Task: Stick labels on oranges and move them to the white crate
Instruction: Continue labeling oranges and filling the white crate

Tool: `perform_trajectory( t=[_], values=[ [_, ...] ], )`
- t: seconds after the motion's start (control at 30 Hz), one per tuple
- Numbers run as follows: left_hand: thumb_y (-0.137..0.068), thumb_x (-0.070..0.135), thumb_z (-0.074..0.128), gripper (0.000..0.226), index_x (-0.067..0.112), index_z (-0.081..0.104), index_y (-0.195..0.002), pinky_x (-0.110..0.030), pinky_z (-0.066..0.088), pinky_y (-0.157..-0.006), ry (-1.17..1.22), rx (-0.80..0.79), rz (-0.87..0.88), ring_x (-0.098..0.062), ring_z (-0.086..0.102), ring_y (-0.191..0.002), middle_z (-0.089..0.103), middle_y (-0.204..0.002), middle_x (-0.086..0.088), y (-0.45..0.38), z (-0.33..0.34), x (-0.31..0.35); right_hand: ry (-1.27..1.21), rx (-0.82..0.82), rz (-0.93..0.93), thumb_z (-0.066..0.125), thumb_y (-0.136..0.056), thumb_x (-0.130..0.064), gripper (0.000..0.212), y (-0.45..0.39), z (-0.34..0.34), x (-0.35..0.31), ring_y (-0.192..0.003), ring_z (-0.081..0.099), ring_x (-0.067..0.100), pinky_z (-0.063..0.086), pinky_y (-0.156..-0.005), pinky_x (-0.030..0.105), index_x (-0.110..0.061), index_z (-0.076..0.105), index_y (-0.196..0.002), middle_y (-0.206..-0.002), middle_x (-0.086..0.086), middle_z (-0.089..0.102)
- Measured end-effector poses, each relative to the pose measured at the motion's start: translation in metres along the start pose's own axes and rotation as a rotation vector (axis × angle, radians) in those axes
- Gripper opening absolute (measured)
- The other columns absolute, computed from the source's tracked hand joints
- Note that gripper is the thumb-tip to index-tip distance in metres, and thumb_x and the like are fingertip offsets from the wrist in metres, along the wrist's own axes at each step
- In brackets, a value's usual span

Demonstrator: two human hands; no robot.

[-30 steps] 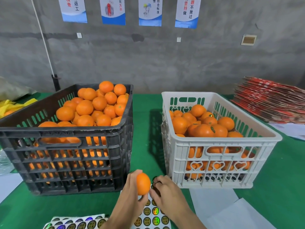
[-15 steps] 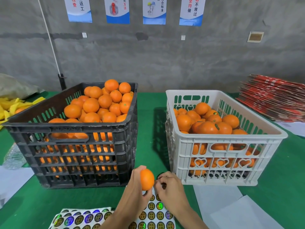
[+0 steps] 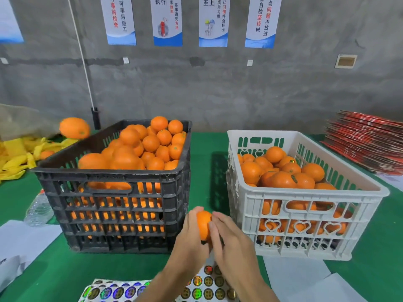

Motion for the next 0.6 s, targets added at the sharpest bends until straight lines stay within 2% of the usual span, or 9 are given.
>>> perform_trajectory(
  t=[0.03,0.13,0.23,0.3,0.37,0.43,0.5,0.53,0.6],
  values=[
    [-0.095,0.031,0.064,0.063,0.058,0.021,-0.132,-0.010,0.043,-0.085,-0.008,0.042,0.036,-0.001,0.055,-0.110,0.043,-0.135,0.019,-0.005,-0.010,0.017,0.014,0.027,-0.006,0.062,-0.098,-0.028,0.029,-0.007,-0.010,-0.008,-0.096,0.073,0.011,0.061,-0.075,0.024,-0.016,0.073,-0.123,-0.126,-0.003,0.071],
    [-0.102,0.028,0.054,0.063,0.057,0.016,-0.143,-0.030,0.045,-0.102,-0.093,0.169,0.193,-0.009,0.049,-0.125,0.032,-0.141,0.028,-0.019,-0.043,0.071,0.016,0.112,-0.015,0.058,-0.096,-0.043,0.052,-0.035,-0.043,-0.029,-0.099,0.073,0.017,0.062,-0.072,0.030,-0.012,0.062,-0.137,-0.134,0.002,0.066],
    [-0.100,0.018,0.058,0.079,0.048,0.009,-0.155,-0.030,0.037,-0.114,-0.140,0.175,0.360,-0.005,0.038,-0.141,0.019,-0.160,0.025,-0.038,-0.063,0.120,-0.096,0.134,0.067,0.060,-0.093,-0.055,0.070,-0.073,-0.070,-0.035,-0.117,0.065,0.019,0.057,-0.093,0.033,-0.018,0.044,-0.150,-0.142,0.002,0.059],
    [-0.092,0.004,0.059,0.089,0.036,0.011,-0.159,-0.028,0.033,-0.119,-0.153,0.101,0.477,-0.003,0.028,-0.149,0.017,-0.166,0.015,-0.054,-0.071,0.145,-0.117,0.194,0.068,0.068,-0.092,-0.048,0.072,-0.103,-0.089,-0.032,-0.119,0.061,0.021,0.053,-0.095,0.031,-0.014,0.043,-0.150,-0.140,0.006,0.059],
    [-0.092,0.002,0.059,0.079,0.024,0.022,-0.159,-0.028,0.039,-0.115,-0.159,0.096,0.546,-0.005,0.040,-0.144,0.031,-0.162,0.005,-0.073,-0.087,0.159,-0.084,0.230,0.063,0.068,-0.096,-0.039,0.068,-0.130,-0.105,-0.022,-0.123,0.058,0.028,0.049,-0.097,0.037,-0.009,0.041,-0.150,-0.144,0.011,0.055],
    [-0.093,0.008,0.058,0.062,0.021,0.039,-0.150,-0.032,0.046,-0.108,-0.272,0.188,0.468,-0.012,0.054,-0.132,0.050,-0.149,-0.001,-0.102,-0.117,0.152,-0.013,0.235,0.091,0.063,-0.100,-0.026,0.065,-0.148,-0.113,-0.006,-0.128,0.054,0.034,0.047,-0.097,0.041,-0.007,0.033,-0.155,-0.159,0.012,0.039],
    [-0.092,0.012,0.057,0.045,0.019,0.052,-0.137,-0.037,0.049,-0.099,-0.498,0.186,0.210,-0.026,0.058,-0.124,0.061,-0.136,-0.007,-0.135,-0.149,0.126,0.107,0.204,0.142,0.056,-0.101,-0.011,0.064,-0.158,-0.114,0.014,-0.109,0.062,0.038,0.052,-0.080,0.043,-0.011,0.027,-0.158,-0.169,0.007,0.015],
    [-0.093,0.013,0.057,0.041,0.017,0.054,-0.133,-0.037,0.049,-0.097,-0.610,0.090,0.030,-0.030,0.058,-0.122,0.062,-0.134,-0.010,-0.147,-0.159,0.108,0.161,0.183,0.154,0.053,-0.099,-0.002,0.064,-0.161,-0.113,0.021,-0.098,0.064,0.037,0.052,-0.068,0.040,-0.014,0.029,-0.157,-0.170,0.004,0.008],
    [-0.095,0.016,0.055,0.034,0.013,0.059,-0.128,-0.037,0.048,-0.096,-0.804,-0.243,-0.251,-0.028,0.061,-0.115,0.065,-0.126,-0.007,-0.153,-0.163,0.071,0.240,0.157,0.164,0.051,-0.094,0.007,0.064,-0.164,-0.110,0.031,-0.088,0.065,0.037,0.042,-0.056,0.034,-0.016,0.041,-0.153,-0.170,0.001,0.008]
  ],
)
Point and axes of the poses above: each hand's wrist, its own y-axis away from the middle knuckle, its own z-axis out of the palm, x = y × z, the point moved 7 cm from there along -y, towards the middle knuckle
